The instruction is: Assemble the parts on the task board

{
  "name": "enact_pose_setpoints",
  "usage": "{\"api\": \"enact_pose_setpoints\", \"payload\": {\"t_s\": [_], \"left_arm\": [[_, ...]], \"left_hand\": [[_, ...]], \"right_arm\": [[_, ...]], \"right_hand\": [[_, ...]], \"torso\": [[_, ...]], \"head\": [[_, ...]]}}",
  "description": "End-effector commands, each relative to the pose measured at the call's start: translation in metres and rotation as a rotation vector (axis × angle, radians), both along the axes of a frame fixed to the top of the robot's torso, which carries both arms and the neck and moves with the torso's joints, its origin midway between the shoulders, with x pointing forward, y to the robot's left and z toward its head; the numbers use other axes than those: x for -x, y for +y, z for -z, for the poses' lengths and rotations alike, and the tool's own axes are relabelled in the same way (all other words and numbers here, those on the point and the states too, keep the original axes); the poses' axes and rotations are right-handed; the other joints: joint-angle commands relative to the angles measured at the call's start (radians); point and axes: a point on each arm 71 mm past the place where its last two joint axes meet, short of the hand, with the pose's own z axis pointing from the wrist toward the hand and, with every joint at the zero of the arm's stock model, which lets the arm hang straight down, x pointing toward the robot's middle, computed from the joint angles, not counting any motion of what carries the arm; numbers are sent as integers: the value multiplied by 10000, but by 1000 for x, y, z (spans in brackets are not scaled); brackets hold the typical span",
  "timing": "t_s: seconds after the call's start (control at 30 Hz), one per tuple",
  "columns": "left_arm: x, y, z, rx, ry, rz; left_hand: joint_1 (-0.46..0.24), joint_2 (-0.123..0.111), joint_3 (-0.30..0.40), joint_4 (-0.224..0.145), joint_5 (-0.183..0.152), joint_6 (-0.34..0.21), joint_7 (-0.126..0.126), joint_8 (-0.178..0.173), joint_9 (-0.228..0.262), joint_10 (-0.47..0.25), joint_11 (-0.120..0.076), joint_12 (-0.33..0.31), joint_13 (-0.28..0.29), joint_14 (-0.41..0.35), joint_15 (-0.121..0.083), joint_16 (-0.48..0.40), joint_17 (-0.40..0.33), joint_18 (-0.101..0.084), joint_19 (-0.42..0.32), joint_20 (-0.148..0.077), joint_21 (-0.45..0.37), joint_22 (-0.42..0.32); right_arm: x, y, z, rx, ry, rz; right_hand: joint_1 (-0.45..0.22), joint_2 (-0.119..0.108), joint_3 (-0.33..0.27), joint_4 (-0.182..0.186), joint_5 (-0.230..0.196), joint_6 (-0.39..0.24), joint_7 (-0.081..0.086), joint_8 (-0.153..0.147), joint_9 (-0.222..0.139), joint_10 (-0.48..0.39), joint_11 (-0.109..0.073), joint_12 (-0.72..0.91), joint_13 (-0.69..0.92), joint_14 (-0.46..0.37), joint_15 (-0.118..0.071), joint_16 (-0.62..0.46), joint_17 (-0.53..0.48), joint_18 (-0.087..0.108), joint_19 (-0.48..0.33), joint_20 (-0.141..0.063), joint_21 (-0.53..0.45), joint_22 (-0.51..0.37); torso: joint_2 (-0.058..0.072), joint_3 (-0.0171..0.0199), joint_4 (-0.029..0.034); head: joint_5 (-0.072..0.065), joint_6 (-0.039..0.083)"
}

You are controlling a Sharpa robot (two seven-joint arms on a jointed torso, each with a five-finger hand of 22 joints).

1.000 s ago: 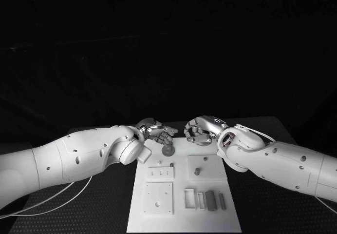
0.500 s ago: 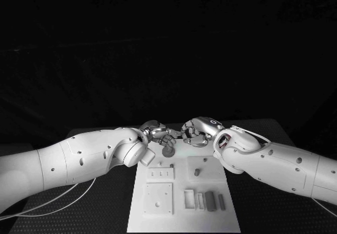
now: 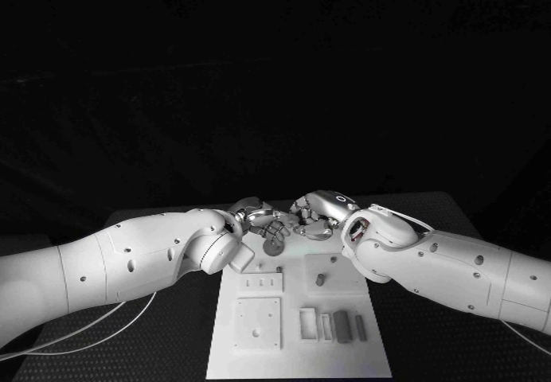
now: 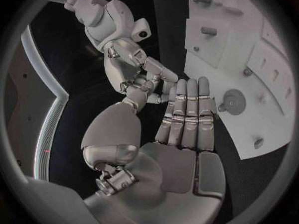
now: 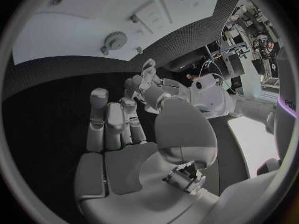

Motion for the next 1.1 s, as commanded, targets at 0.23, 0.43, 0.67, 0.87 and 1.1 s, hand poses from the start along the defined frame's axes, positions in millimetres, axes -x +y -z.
{"api": "enact_pose_setpoints", "payload": {"t_s": [0.23,0.43,0.67,0.87,1.1], "left_arm": [[1,-3,0,166,186,-27],[1,-3,0,186,142,-85],[1,-2,1,114,308,-22],[2,-4,2,89,417,105],[3,-5,2,101,409,122]], "left_hand": [[-103,18,-45,41,36,96,-12,-30,-22,74,-32,-19,28,76,-4,-39,28,72,93,3,-8,25],[-159,-2,-62,52,36,-15,40,-122,-80,-28,17,-96,38,45,6,-82,71,60,68,5,-32,46],[-185,-12,-63,65,36,-66,70,-164,-107,-78,43,-134,46,49,6,-96,100,57,67,5,-39,61],[-208,-8,-66,83,36,-64,73,-167,-112,-78,45,-137,53,53,5,-99,111,56,67,5,-41,66],[-205,-9,-61,82,36,-52,70,-164,-114,-71,41,-136,63,60,2,-100,123,60,68,0,-43,73]], "right_arm": [[6,6,2,50,-5,-245],[7,6,2,47,29,-276],[9,7,1,-30,-124,-283],[10,9,1,-29,-131,-316],[11,13,1,-39,-114,-389]], "right_hand": [[25,-27,58,5,38,722,109,184,399,39,-29,-51,-11,12,-67,35,14,288,-13,-62,38,188],[27,-36,58,4,38,728,106,184,403,45,-32,-52,-12,32,-70,38,32,288,-6,-66,41,187],[32,-38,60,4,38,733,104,184,407,51,-35,-53,-14,46,-73,39,43,288,0,-70,43,186],[38,-44,63,1,38,739,101,184,411,57,-38,-54,-14,58,-76,39,48,288,7,-74,44,184],[41,-55,63,1,38,743,99,183,415,63,-41,-56,-16,66,-80,38,46,288,14,-78,46,183]], "torso": [[13,28,-21],[13,16,-1],[20,19,14],[24,16,13],[34,19,-1]], "head": [[-24,-2],[-17,-23],[-8,-48],[11,-51],[12,-50]]}}
